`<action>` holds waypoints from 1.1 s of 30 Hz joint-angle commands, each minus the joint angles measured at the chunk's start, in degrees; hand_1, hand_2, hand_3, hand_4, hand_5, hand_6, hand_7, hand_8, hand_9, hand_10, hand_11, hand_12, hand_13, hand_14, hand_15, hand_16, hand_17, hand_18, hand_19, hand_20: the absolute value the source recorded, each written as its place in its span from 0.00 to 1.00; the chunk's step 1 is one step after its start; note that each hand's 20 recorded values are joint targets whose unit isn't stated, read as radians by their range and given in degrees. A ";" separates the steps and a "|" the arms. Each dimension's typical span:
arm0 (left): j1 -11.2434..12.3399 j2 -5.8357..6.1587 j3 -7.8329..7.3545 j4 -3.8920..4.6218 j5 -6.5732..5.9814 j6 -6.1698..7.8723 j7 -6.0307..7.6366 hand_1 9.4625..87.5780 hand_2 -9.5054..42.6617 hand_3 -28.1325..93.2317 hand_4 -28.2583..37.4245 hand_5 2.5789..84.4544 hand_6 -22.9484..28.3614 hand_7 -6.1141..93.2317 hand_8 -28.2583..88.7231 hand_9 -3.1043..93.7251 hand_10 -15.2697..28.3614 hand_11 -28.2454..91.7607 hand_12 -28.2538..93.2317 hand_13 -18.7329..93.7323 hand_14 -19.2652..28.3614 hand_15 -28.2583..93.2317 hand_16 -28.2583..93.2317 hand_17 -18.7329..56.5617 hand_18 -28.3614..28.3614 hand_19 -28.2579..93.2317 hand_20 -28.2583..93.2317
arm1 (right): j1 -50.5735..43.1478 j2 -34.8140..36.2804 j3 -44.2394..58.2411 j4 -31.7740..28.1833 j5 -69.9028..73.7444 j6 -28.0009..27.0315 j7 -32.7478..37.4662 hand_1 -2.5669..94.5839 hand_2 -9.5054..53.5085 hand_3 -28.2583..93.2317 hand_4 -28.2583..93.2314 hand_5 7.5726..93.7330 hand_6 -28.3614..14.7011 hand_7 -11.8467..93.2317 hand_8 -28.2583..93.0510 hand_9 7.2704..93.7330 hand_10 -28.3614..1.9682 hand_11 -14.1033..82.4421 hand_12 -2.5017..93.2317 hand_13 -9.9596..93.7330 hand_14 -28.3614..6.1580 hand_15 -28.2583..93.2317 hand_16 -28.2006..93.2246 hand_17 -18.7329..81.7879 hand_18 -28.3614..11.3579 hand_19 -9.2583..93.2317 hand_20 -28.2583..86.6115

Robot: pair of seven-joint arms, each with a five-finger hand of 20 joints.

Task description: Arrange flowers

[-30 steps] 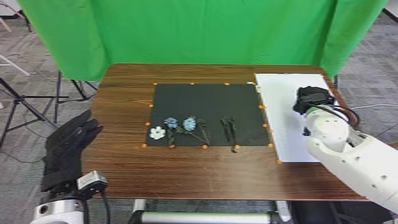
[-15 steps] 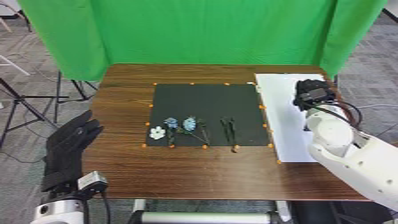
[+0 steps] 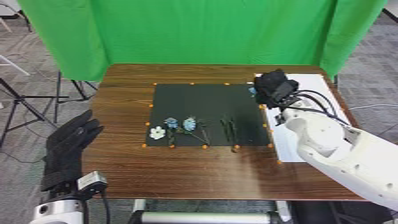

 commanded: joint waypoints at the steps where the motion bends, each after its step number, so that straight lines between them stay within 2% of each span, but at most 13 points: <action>1: 0.96 -0.03 -0.28 -0.22 -0.13 0.11 0.18 0.22 0.28 0.92 0.13 0.47 0.67 0.22 0.15 0.40 0.82 0.54 0.28 0.38 0.97 0.76 0.09 0.13 0.87 0.72 0.24 | -4.05 -8.80 4.09 -2.62 -2.67 -4.40 -4.68 0.54 0.08 0.83 0.00 0.82 0.69 0.36 0.23 0.88 0.69 0.35 0.32 0.85 0.72 0.81 0.39 0.55 0.28 0.98 0.20; 5: 0.92 -0.01 -0.31 -0.20 -0.17 0.14 0.14 0.22 0.28 0.92 0.13 0.47 0.67 0.22 0.15 0.40 0.82 0.55 0.28 0.38 0.97 0.76 0.09 0.13 0.87 0.73 0.24 | -9.27 -12.75 8.38 -3.74 -5.92 -7.87 -8.61 0.54 0.08 0.83 0.00 0.82 0.69 0.36 0.23 0.88 0.69 0.35 0.32 0.85 0.71 0.81 0.39 0.54 0.28 0.98 0.20; 10: 0.43 -0.62 -0.84 -0.26 0.92 -0.91 -1.77 0.22 0.28 0.92 0.13 0.47 0.67 0.22 0.15 0.40 0.82 0.54 0.28 0.38 0.97 0.76 0.09 0.13 0.87 0.73 0.24 | -11.57 -14.63 8.28 -4.01 -6.81 -9.33 -8.56 0.54 0.08 0.83 0.00 0.82 0.69 0.36 0.23 0.88 0.70 0.35 0.32 0.85 0.71 0.81 0.39 0.54 0.28 0.98 0.20; 15: 0.09 -0.80 -1.05 -0.17 1.15 -1.36 -2.38 0.21 0.28 0.92 0.14 0.47 0.67 0.22 0.15 0.40 0.82 0.55 0.28 0.38 0.97 0.76 0.09 0.13 0.87 0.73 0.24 | -12.33 -16.36 6.88 -2.86 -6.74 -9.90 -7.55 0.54 0.08 0.83 0.00 0.82 0.69 0.37 0.23 0.88 0.70 0.35 0.32 0.84 0.71 0.81 0.39 0.54 0.28 0.98 0.20; 24: -0.70 -0.93 -0.95 -0.02 1.42 -1.62 -2.77 0.22 0.28 0.92 0.14 0.47 0.67 0.22 0.15 0.40 0.82 0.54 0.28 0.38 0.97 0.76 0.09 0.13 0.87 0.73 0.24 | -12.11 -19.69 7.38 -0.02 -7.82 -11.33 -6.20 0.54 0.08 0.83 0.00 0.82 0.69 0.37 0.23 0.88 0.70 0.35 0.32 0.84 0.71 0.81 0.39 0.54 0.28 0.97 0.21; 33: -0.72 -0.91 -0.89 0.10 1.27 -1.60 -2.56 0.22 0.28 0.92 0.14 0.47 0.67 0.22 0.15 0.40 0.82 0.54 0.28 0.38 0.97 0.76 0.09 0.13 0.87 0.73 0.24 | -10.97 -21.40 6.44 1.84 -8.63 -11.58 -5.16 0.54 0.08 0.83 0.00 0.81 0.69 0.37 0.23 0.88 0.70 0.35 0.32 0.84 0.71 0.81 0.39 0.53 0.27 0.97 0.21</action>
